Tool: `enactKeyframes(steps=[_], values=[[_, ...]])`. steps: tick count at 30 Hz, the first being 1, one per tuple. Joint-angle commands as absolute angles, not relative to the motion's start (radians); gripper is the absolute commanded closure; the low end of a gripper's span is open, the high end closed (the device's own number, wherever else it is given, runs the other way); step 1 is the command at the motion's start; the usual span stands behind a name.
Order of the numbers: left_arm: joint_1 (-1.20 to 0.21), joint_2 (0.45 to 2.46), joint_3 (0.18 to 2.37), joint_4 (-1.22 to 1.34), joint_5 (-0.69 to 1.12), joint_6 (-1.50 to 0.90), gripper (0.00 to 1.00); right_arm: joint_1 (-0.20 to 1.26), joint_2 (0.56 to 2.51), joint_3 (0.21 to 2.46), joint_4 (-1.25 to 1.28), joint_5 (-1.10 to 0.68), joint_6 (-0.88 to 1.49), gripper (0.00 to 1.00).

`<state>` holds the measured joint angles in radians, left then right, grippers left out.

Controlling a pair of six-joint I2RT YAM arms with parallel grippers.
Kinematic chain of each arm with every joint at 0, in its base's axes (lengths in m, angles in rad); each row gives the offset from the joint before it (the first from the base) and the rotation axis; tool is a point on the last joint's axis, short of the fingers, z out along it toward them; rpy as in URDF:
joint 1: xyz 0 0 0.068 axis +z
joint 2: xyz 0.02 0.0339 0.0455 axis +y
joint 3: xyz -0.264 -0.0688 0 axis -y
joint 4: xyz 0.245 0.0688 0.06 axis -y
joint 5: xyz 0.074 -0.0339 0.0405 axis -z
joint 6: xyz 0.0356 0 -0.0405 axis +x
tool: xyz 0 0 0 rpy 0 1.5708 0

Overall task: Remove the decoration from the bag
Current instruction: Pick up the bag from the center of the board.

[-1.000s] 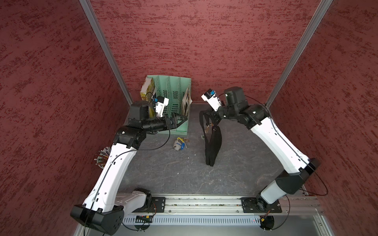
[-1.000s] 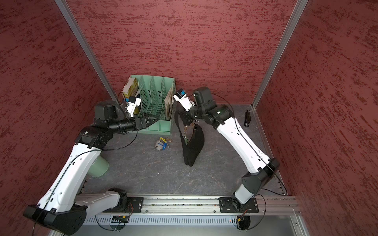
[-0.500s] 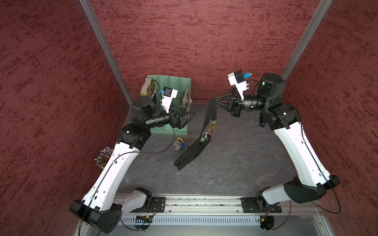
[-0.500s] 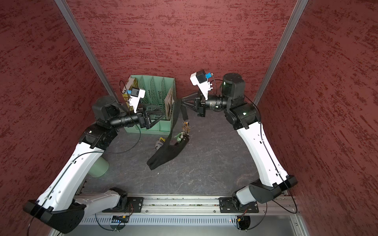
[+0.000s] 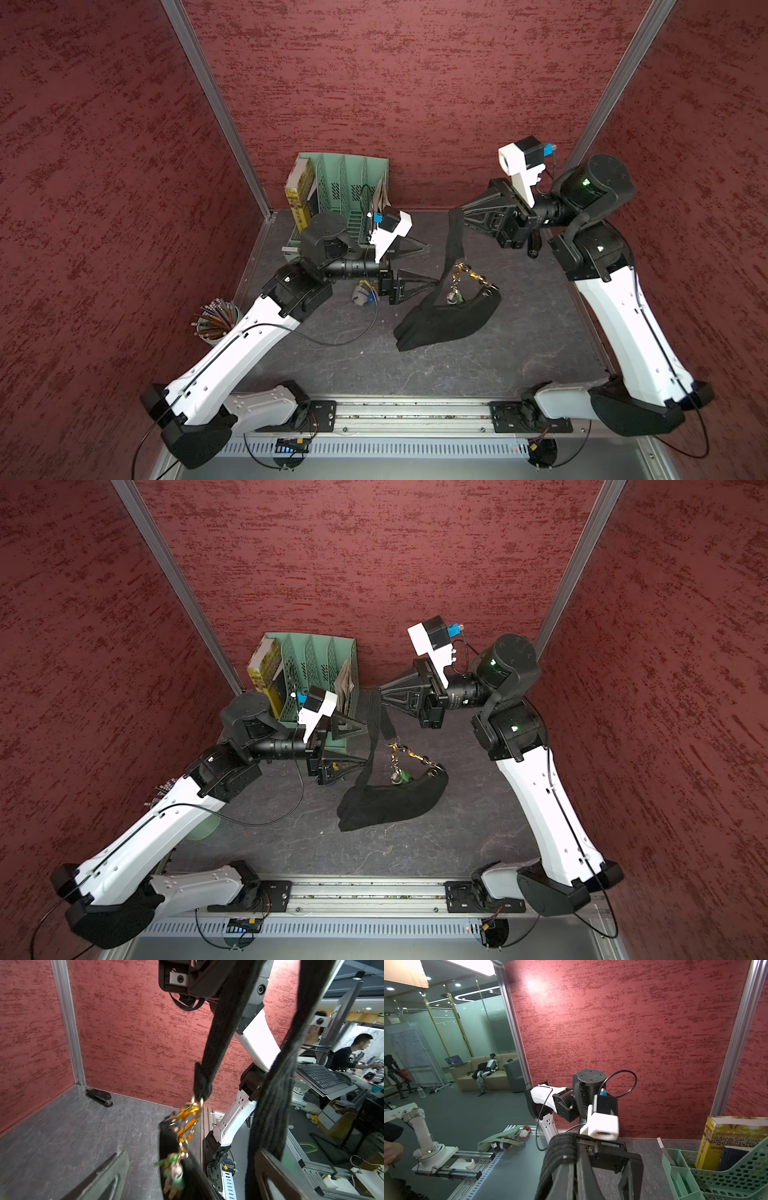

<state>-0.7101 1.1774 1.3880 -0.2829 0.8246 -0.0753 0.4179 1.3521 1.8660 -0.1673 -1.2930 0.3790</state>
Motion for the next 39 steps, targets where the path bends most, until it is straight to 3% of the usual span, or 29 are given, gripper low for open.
enactKeyframes(steps=[1,12,14,17,21,26,30,31,32,33,39], values=[[-0.745,1.216,1.433,-0.251,0.789,-0.043,0.05,0.411,1.33,1.863,-0.078,-1.31,0.425,1.0],[-0.753,1.197,1.433,-0.203,0.66,-0.061,0.35,0.412,1.351,1.851,0.003,-1.303,0.499,1.0],[-0.754,1.201,1.444,-0.206,0.65,-0.064,0.48,0.411,1.353,1.849,0.028,-1.308,0.521,1.0],[-0.756,1.196,1.455,-0.211,0.649,-0.069,0.57,0.412,1.35,1.848,0.018,-1.303,0.52,1.0],[-0.758,1.199,1.473,-0.233,0.653,-0.075,0.8,0.412,1.342,1.844,-0.012,-1.297,0.499,1.0],[-0.761,1.206,1.489,-0.231,0.675,-0.097,1.0,0.411,1.342,1.839,-0.045,-1.29,0.475,1.0],[-0.762,1.218,1.496,-0.238,0.696,-0.107,1.0,0.412,1.342,1.826,-0.022,-1.294,0.494,1.0],[-0.762,1.221,1.5,-0.242,0.707,-0.107,0.94,0.413,1.342,1.827,-0.023,-1.292,0.493,1.0],[-0.762,1.222,1.5,-0.245,0.717,-0.107,0.75,0.413,1.342,1.828,-0.023,-1.292,0.492,1.0],[-0.764,1.223,1.499,-0.249,0.72,-0.106,0.67,0.412,1.344,1.831,-0.023,-1.293,0.493,1.0],[-0.764,1.234,1.495,-0.253,0.727,-0.085,0.6,0.412,1.35,1.835,0.032,-1.289,0.534,1.0]])
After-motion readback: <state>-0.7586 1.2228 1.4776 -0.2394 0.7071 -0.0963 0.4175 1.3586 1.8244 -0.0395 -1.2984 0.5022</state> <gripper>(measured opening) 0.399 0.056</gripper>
